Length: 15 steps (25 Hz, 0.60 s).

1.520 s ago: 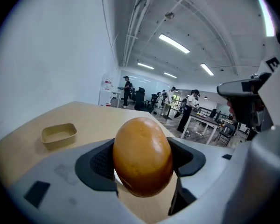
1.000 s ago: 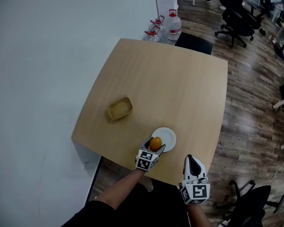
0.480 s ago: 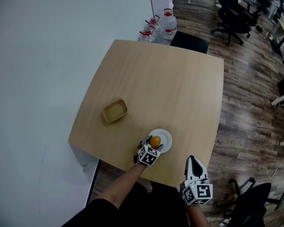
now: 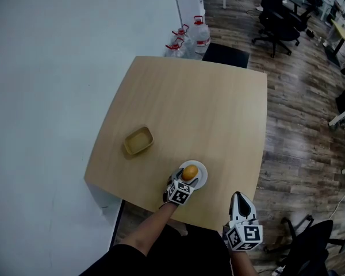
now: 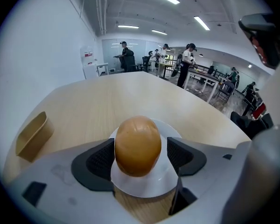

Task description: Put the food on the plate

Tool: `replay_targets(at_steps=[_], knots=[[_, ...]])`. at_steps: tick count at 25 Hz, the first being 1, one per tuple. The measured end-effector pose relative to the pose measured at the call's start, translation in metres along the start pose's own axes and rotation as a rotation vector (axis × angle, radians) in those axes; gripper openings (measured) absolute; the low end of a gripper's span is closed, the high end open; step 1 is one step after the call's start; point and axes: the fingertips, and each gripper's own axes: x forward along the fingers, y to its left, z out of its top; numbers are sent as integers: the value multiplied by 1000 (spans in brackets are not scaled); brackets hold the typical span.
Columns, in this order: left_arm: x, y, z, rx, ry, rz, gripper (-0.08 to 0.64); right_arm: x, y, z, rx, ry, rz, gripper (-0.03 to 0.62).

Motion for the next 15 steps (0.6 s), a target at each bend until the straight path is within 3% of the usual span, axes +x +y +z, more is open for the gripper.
replay_targets(at_steps=[15], knots=[[-27,4,-2,-30,-38,32,325,-14,-5,-7,13,-22,6,60]])
